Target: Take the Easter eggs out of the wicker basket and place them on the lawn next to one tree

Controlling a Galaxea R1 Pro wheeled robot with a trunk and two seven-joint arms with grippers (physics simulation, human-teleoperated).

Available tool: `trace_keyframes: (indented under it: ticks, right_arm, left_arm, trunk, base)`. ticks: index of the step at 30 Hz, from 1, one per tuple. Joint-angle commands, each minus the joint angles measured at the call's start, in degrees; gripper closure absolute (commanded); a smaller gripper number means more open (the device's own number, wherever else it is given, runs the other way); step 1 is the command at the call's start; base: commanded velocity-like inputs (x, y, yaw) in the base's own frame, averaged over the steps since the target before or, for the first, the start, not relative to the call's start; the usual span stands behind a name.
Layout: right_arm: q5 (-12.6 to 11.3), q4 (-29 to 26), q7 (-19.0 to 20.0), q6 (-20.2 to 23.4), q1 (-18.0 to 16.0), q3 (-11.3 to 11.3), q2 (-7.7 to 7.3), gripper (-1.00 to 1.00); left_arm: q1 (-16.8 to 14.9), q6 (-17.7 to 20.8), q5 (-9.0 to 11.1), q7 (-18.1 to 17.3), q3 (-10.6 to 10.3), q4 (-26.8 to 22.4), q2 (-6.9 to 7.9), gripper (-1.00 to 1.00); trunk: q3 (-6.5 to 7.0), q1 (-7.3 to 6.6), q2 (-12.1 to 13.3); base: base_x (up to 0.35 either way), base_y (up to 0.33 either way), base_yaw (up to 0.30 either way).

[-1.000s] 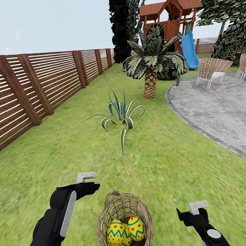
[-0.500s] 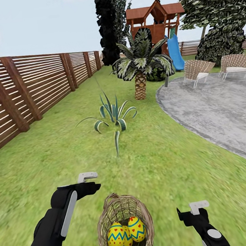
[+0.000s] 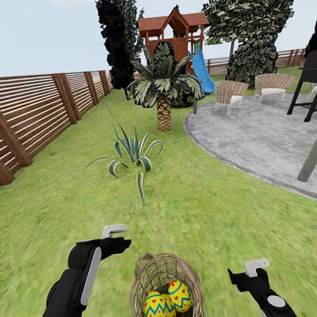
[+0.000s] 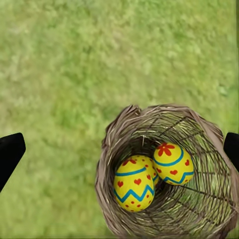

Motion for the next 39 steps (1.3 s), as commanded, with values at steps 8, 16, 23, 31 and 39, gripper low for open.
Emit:
trace_keyframes:
  ticks: [8, 16, 23, 31, 39]
  right_arm:
    - [0.3, -0.1, -0.1, 0.4, 0.0, -0.1, 0.00, -1.00]
    - [0.3, -0.1, -0.1, 0.4, 0.0, -0.1, 0.06, -1.00]
    - [0.3, -0.1, -0.1, 0.5, 0.0, -0.1, 0.09, -1.00]
    - [0.3, -0.1, -0.1, 0.5, 0.0, -0.2, 0.09, -1.00]
    - [0.3, -0.1, -0.2, 0.5, 0.0, -0.1, 0.17, -1.00]
  left_arm:
    - [0.0, 0.2, 0.3, 0.0, -0.4, 0.8, 0.00, -1.00]
    - [0.0, 0.3, 0.3, 0.0, -1.2, 1.8, 0.02, -1.00]
    - [0.0, 0.3, 0.4, 0.0, -1.4, 1.9, -0.03, -1.00]
    - [0.0, 0.4, 0.2, -4.3, -1.6, 2.9, 0.46, -1.00]
    - [0.0, 0.3, 0.2, -5.1, -1.8, 2.8, 0.55, -1.00]
  trunk:
    - [0.31, 0.00, 0.0]
    - [0.69, 0.00, 0.0]
    - [1.04, 0.00, 0.0]
    - [1.48, 0.00, 0.0]
    - [1.70, 0.00, 0.0]
  base:
    - [0.000, 0.289, -0.261]
    - [0.000, 0.289, -0.261]
    - [0.000, 0.290, -0.261]
    - [0.000, 0.288, -0.261]
    - [0.000, 0.071, -0.128]
